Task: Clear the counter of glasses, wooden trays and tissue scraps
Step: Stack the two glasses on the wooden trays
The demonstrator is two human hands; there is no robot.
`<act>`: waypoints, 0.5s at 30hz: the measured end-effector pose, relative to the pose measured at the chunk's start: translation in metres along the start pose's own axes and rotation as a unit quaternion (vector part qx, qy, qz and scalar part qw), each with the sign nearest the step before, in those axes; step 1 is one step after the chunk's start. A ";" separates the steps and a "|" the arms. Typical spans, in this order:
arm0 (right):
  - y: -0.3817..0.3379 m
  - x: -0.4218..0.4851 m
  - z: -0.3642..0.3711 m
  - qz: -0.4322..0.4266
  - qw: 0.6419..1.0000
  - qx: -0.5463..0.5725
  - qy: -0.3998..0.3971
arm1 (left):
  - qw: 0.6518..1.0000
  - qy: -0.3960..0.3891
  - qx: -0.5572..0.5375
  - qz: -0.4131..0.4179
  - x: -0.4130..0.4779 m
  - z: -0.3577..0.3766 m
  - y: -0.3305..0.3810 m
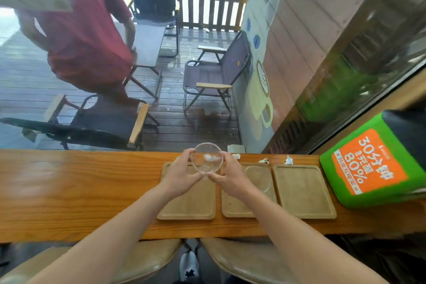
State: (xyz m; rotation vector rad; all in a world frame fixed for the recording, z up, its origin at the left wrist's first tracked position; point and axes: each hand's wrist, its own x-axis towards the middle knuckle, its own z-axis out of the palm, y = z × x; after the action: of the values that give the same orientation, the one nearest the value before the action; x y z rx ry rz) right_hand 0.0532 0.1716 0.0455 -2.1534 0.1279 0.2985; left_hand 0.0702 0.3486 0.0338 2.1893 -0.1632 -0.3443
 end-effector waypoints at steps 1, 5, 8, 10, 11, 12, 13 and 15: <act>-0.004 0.001 -0.010 -0.009 1.000 0.000 0.010 | 1.000 0.003 -0.002 0.009 0.004 -0.001 0.010; -0.012 0.001 -0.050 -0.026 0.999 0.018 0.028 | 0.998 0.018 -0.015 0.058 0.017 -0.005 0.046; -0.010 0.000 -0.075 -0.044 0.998 0.014 0.039 | 0.996 0.025 -0.014 0.084 0.022 0.000 0.069; -0.007 -0.002 -0.092 -0.054 0.997 0.010 0.045 | 0.995 0.023 -0.010 0.095 0.024 0.005 0.083; -0.005 -0.004 -0.100 -0.058 0.997 0.010 0.047 | 0.995 0.021 -0.012 0.100 0.025 0.009 0.090; -0.002 -0.005 -0.108 -0.062 0.997 0.011 0.048 | 0.994 0.019 -0.016 0.107 0.026 0.014 0.097; 0.001 -0.007 -0.116 -0.067 0.996 0.014 0.048 | 0.993 0.018 -0.018 0.116 0.027 0.018 0.104; 0.007 -0.010 -0.131 -0.075 0.996 0.014 0.052 | 0.991 0.018 -0.018 0.129 0.029 0.027 0.117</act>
State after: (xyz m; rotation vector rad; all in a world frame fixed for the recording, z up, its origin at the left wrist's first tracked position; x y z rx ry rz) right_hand 0.0641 0.0595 0.1136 -2.1367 0.0303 0.0973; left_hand 0.0907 0.2509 0.1062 2.1058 -0.4117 -0.1611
